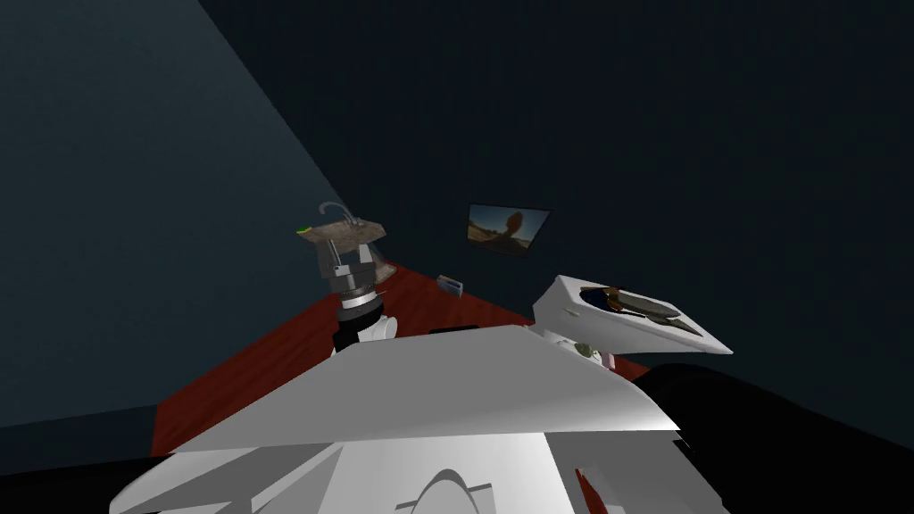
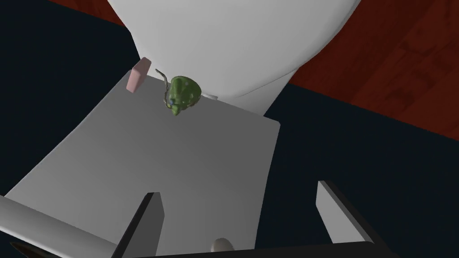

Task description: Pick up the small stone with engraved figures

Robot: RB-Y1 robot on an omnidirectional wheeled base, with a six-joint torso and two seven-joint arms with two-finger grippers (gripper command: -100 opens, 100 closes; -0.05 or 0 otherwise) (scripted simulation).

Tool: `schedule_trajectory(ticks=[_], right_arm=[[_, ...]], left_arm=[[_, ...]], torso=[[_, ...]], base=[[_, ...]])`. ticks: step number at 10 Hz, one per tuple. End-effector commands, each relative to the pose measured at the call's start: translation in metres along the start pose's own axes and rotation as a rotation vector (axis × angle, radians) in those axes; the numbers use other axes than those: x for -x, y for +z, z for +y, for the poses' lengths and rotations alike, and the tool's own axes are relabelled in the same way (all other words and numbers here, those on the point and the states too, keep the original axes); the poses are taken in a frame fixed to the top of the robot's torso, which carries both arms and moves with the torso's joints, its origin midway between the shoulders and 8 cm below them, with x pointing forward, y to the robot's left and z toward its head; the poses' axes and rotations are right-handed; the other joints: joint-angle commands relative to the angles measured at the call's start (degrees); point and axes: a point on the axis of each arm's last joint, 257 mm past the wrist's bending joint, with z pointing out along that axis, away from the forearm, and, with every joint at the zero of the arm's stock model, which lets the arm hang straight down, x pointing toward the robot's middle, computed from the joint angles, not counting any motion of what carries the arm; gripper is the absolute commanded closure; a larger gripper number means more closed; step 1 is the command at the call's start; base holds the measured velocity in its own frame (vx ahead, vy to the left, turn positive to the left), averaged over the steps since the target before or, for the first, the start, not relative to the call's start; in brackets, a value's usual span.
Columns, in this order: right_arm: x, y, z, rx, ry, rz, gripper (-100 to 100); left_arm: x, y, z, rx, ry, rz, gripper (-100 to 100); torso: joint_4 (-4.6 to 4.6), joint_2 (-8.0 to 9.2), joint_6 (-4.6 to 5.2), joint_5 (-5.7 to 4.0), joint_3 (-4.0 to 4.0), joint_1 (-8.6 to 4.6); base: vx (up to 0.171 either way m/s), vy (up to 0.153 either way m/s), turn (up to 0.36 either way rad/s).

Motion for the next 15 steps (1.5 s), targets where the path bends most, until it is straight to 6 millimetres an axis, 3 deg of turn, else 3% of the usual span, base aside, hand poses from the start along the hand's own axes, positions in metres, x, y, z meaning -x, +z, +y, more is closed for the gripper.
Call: schedule_trajectory(ticks=[1, 2, 4, 6, 7, 8, 9, 10, 11, 12, 14, 15], right_arm=[[-0.009, -0.004, -0.020, -0.028, -0.027, 0.028, -100], [-0.009, -0.004, -0.020, -0.028, -0.027, 0.028, -100], [-0.023, -0.015, -0.070, -0.103, -0.119, 0.094, -100], [-0.027, -0.017, -0.073, -0.109, -0.118, 0.104, -100], [-0.031, -0.022, -0.096, -0.143, -0.159, 0.131, -100], [-0.033, -0.024, -0.098, -0.147, -0.159, 0.137, -100], [-0.034, -0.029, -0.120, -0.178, -0.197, 0.161, -100], [-0.038, -0.031, -0.122, -0.183, -0.196, 0.168, -100], [-0.040, -0.038, -0.145, -0.218, -0.232, 0.197, -100], [-0.040, -0.038, -0.145, -0.218, -0.232, 0.197, -100], [-0.041, -0.053, -0.186, -0.280, -0.297, 0.246, -100], [-0.041, -0.053, -0.186, -0.280, -0.297, 0.246, -100]], left_arm=[[0.000, 0.000, 0.000, 0.000, 0.000, 0.000, 0], [0.000, 0.000, 0.000, 0.000, 0.000, 0.000, 0], [0.000, 0.000, 0.000, 0.000, 0.000, 0.000, 0], [0.000, 0.000, 0.000, 0.000, 0.000, 0.000, 0], [0.000, 0.000, 0.000, 0.000, 0.000, 0.000, 0], [0.000, 0.000, 0.000, 0.000, 0.000, 0.000, 0], [0.000, 0.000, 0.000, 0.000, 0.000, 0.000, 0], [0.000, 0.000, 0.000, 0.000, 0.000, 0.000, 0], [0.000, 0.000, 0.000, 0.000, 0.000, 0.000, 0], [0.000, 0.000, 0.000, 0.000, 0.000, 0.000, 0], [0.000, 0.000, 0.000, 0.000, 0.000, 0.000, 0], [0.000, 0.000, 0.000, 0.000, 0.000, 0.000, 0]], torso=[[0.00, 0.00, 0.00, 0.00, 0.00, 0.00], [-0.01, 0.01, 0.11, 0.00, 0.00, 0.00], [0.00, 0.02, 0.01, 0.01, 0.01, 0.01], [-0.01, -0.01, 0.09, -0.01, -0.01, -0.03], [0.00, 0.01, 0.12, -0.02, 0.01, -0.02], [0.00, -0.01, 0.01, 0.00, -0.01, -0.02], [0.00, 0.00, 0.12, -0.01, 0.00, -0.02], [-0.01, -0.02, 0.04, -0.01, -0.01, -0.02], [0.00, -0.01, 0.13, -0.02, -0.01, -0.03], [-0.01, -0.02, 0.05, 0.00, -0.02, -0.02], [-0.01, -0.03, 0.05, -0.01, -0.02, -0.02], [-0.02, -0.05, 0.08, 0.00, -0.03, -0.04]], base=[[0.007, 0.001, 0.171], [0.003, -0.002, -0.064], [0.005, 0.010, 0.354], [0.008, -0.004, 0.107], [0.005, 0.009, 0.318], [0.007, -0.004, 0.171], [0.009, 0.001, 0.268], [0.009, -0.007, 0.141], [0.009, 0.000, 0.256], [0.008, -0.008, 0.133], [0.013, -0.005, 0.290], [0.013, -0.014, 0.122]])
